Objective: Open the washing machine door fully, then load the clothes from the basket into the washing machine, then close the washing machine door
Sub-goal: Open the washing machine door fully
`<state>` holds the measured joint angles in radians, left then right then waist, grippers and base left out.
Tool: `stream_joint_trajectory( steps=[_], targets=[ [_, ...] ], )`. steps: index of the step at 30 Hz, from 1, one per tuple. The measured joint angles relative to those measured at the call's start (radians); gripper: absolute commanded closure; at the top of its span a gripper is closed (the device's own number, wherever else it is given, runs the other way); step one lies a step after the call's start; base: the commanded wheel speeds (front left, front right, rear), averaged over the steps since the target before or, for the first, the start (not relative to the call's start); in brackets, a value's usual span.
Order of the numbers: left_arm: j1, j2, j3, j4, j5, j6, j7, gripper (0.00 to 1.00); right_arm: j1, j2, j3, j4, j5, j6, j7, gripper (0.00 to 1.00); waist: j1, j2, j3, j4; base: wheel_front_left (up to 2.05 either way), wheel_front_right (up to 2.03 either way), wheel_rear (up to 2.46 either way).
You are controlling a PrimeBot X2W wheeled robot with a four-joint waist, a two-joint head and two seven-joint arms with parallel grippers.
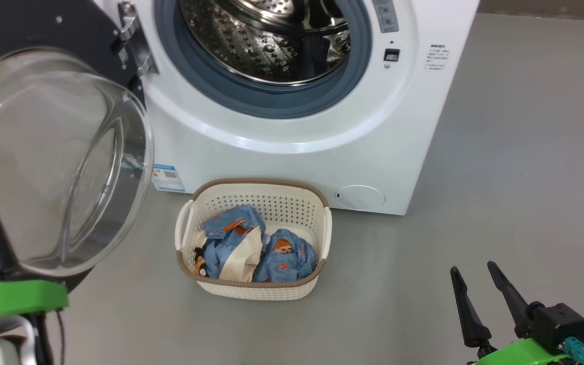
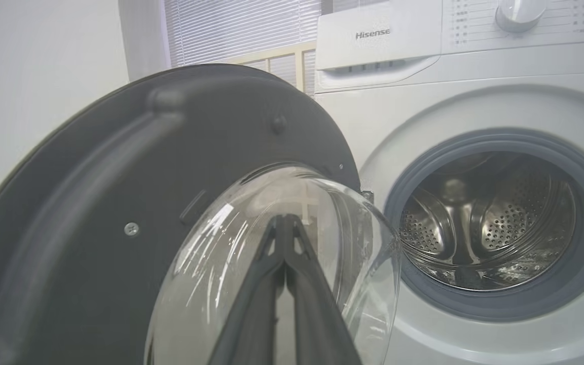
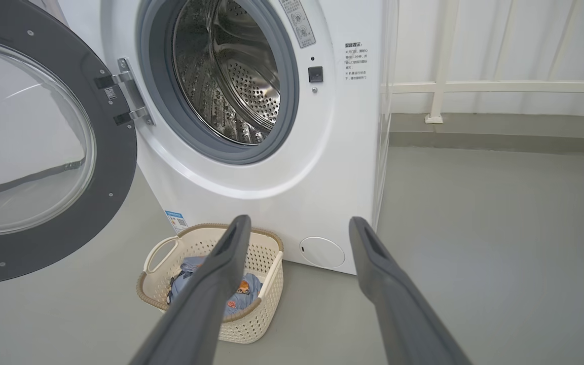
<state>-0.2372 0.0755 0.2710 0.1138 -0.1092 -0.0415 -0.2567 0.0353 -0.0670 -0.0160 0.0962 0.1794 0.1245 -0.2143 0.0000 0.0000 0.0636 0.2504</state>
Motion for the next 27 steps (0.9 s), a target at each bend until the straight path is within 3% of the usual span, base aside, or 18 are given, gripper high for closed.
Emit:
stream_joint_trajectory(
  steps=[15,16,17,20,22,24,27],
  targets=[
    [0.101,-0.024,-0.178,-0.131,0.010,-0.035,0.021,1.00,0.006,0.011,0.006,0.014,0.007,0.000,-0.017,0.00,0.0000,0.0000,-0.036,-0.122,0.00,0.00,0.00],
    [0.111,-0.024,-0.186,-0.132,0.010,-0.037,0.021,0.91,0.006,0.011,0.006,0.014,0.007,0.000,-0.017,0.00,0.0000,0.0000,-0.037,-0.133,0.00,0.00,0.00],
    [0.118,-0.025,-0.193,-0.133,0.010,-0.040,0.025,0.70,0.006,0.011,0.007,0.013,0.007,0.000,-0.017,0.00,0.0000,0.0000,-0.039,-0.143,0.00,0.00,0.00],
    [0.142,-0.026,-0.212,-0.137,0.010,-0.041,0.028,0.47,0.006,0.012,0.009,0.011,0.007,0.000,-0.018,0.00,0.0000,0.0000,-0.042,-0.176,0.00,0.00,0.00],
    [0.163,-0.027,-0.226,-0.136,0.010,-0.040,0.028,0.11,0.008,0.012,0.009,0.008,0.007,0.000,-0.018,0.00,0.0000,0.0000,-0.045,-0.197,0.00,0.00,0.00],
    [0.188,-0.028,-0.231,-0.136,0.007,-0.025,0.028,0.00,0.012,0.013,0.009,0.002,0.007,0.000,-0.018,0.00,0.0000,0.0000,-0.047,-0.218,0.00,0.00,0.00],
    [0.224,-0.029,-0.238,-0.129,-0.006,-0.006,0.028,0.00,0.029,0.014,0.009,-0.011,0.007,0.000,-0.018,0.00,0.0000,0.0000,-0.052,-0.246,0.00,0.00,0.00]
  ],
)
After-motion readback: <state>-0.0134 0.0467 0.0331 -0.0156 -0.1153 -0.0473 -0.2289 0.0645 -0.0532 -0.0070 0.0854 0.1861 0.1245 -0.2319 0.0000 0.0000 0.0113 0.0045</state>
